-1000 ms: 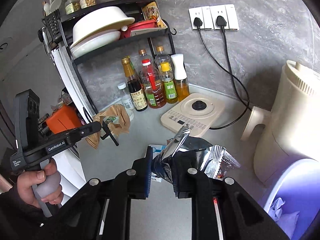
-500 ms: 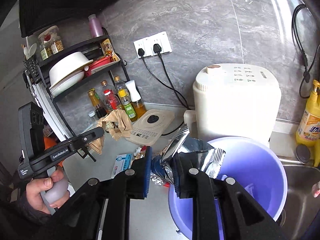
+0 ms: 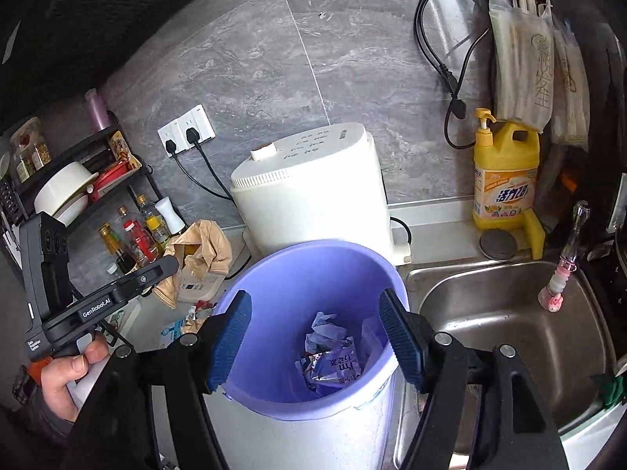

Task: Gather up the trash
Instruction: 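Carry both items over the bucket and open both tools to drop them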

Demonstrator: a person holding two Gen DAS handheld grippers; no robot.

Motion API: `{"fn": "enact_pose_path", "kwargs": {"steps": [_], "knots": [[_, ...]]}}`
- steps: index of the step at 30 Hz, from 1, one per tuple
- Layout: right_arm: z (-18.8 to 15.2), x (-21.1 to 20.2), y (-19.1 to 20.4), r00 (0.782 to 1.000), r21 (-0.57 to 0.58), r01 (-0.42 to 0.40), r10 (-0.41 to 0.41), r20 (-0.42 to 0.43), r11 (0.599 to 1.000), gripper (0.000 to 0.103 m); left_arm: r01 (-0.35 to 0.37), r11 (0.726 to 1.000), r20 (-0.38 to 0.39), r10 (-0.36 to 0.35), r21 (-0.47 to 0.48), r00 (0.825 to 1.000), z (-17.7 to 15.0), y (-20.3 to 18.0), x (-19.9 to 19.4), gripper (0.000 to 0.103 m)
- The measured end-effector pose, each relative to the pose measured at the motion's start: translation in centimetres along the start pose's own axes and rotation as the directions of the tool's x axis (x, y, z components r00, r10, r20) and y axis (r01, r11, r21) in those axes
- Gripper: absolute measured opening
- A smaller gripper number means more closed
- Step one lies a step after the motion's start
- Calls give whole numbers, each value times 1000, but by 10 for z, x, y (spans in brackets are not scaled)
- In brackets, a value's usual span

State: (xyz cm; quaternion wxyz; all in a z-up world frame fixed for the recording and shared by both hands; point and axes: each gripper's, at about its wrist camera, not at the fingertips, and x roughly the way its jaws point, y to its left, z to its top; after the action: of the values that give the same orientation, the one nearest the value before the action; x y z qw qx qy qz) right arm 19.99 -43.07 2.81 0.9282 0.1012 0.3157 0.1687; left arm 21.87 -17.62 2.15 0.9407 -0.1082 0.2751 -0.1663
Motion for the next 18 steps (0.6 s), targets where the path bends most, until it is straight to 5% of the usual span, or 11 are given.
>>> {"fn": "enact_pose_path", "kwargs": {"steps": [4,6,7,8,18], "knots": [[-5,-13,-17,999,34,45,-46,12,998,67,66,997,-24,-66,28,998,1,-19,14,18],[-8,-21,-24,998,46,62,-63,20,997,69,92,995,-31,-91,40,995,1,-27,20,47],[-9,-24,-27,997,52,71,-73,22,996,71,101,994,-19,-101,37,995,1,-29,21,77],[-10,-27,-30,996,58,78,-80,25,995,72,114,993,4,-114,28,993,2,-30,19,86],[-18,-23,-27,996,73,82,-84,27,994,83,-6,1000,10,6,10,1000,2,-3,1,97]]}}
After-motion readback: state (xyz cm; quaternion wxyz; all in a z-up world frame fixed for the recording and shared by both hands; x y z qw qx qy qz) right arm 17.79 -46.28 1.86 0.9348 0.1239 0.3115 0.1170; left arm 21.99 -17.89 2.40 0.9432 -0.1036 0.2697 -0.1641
